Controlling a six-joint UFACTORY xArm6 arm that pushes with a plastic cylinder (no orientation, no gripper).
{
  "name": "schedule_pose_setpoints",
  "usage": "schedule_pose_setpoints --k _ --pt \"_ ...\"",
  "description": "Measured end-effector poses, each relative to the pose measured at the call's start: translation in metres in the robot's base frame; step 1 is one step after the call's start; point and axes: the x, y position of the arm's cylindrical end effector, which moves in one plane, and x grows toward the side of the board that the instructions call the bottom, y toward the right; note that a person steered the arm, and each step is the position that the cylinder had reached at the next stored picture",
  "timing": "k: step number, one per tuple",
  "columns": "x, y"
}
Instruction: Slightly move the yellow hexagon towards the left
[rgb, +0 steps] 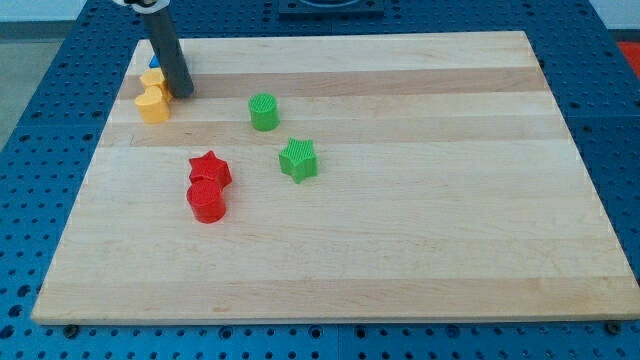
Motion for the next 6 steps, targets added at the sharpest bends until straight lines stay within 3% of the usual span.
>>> schedule_pose_setpoints --k 2,3,4,5,6 --pt "0.023 0.027" --pt "0.088 0.01" --pt "0.138 -0.074" --pt "0.124 -0.095" --pt "0.073 -0.094"
